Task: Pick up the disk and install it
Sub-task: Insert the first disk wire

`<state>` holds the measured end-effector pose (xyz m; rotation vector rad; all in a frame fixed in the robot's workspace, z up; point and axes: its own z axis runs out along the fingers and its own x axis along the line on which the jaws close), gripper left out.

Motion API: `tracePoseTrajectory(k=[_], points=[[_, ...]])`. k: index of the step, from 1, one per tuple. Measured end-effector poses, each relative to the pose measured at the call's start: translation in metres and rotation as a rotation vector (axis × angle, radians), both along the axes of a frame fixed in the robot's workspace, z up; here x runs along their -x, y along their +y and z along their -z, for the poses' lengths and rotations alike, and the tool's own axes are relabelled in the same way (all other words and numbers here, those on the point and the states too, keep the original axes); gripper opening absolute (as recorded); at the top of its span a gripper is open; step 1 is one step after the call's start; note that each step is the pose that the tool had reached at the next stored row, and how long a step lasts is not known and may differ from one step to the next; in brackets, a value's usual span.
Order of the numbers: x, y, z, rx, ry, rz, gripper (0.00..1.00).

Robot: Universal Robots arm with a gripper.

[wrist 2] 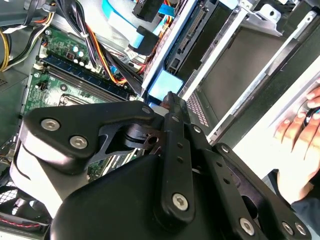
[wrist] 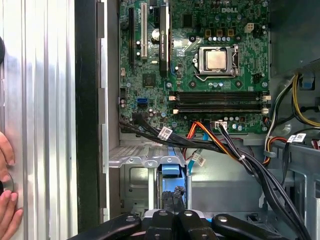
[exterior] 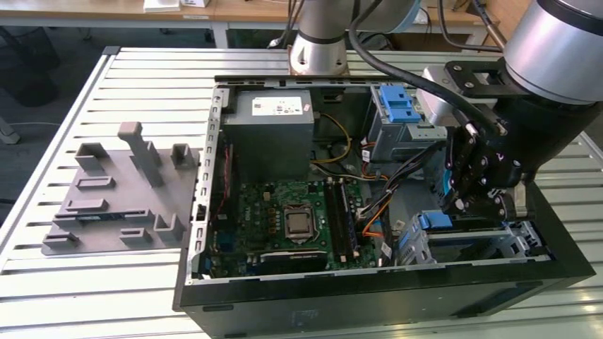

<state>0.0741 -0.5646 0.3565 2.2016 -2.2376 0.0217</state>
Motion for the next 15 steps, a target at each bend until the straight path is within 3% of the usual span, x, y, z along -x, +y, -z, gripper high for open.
tracePoseTrajectory(k=[10, 15], points=[[-0.0216, 0.0004, 0.0006, 0.0001, 0.0000, 0.000, 0.11], [-0.0221, 0.0015, -0.0033, 0.0002, 0.0000, 0.000, 0.11]])
